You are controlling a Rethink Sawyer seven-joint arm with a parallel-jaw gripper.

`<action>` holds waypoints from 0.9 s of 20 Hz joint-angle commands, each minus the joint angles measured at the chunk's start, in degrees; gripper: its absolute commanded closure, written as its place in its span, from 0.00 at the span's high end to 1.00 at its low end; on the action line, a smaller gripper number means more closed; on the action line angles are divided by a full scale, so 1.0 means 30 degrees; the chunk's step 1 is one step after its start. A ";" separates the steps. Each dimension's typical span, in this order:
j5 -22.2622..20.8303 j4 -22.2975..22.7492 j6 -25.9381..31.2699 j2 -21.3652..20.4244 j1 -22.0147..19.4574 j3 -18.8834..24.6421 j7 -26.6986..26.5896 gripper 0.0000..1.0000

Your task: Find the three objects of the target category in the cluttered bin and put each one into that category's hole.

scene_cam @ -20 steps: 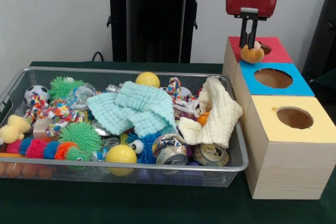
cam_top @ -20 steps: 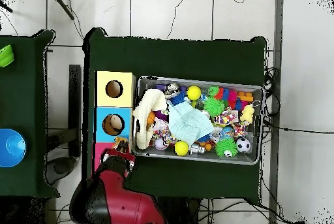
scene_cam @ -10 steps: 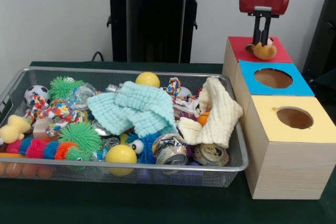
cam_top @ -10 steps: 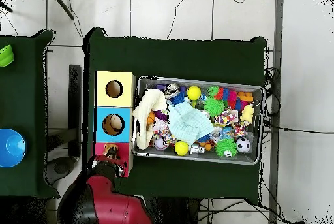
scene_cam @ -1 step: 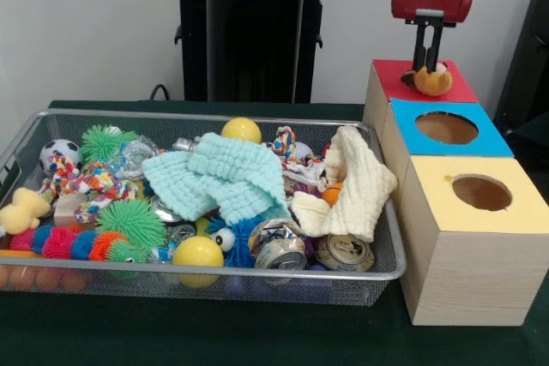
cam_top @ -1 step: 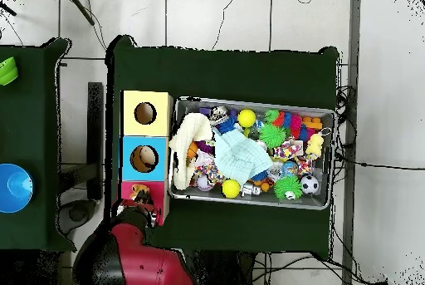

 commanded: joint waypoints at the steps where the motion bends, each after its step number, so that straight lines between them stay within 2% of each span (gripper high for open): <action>1: -0.0271 0.0276 0.0639 0.0717 -0.1322 0.1596 0.3938 0.00; 8: -0.0843 0.0325 0.0561 0.0931 -0.1527 0.0933 0.3097 0.00; 13: -0.1087 0.0438 0.0540 0.1114 -0.1725 0.1057 0.3206 0.00; 18: -0.0833 0.0496 0.0869 0.1337 -0.1139 0.1100 0.3384 0.00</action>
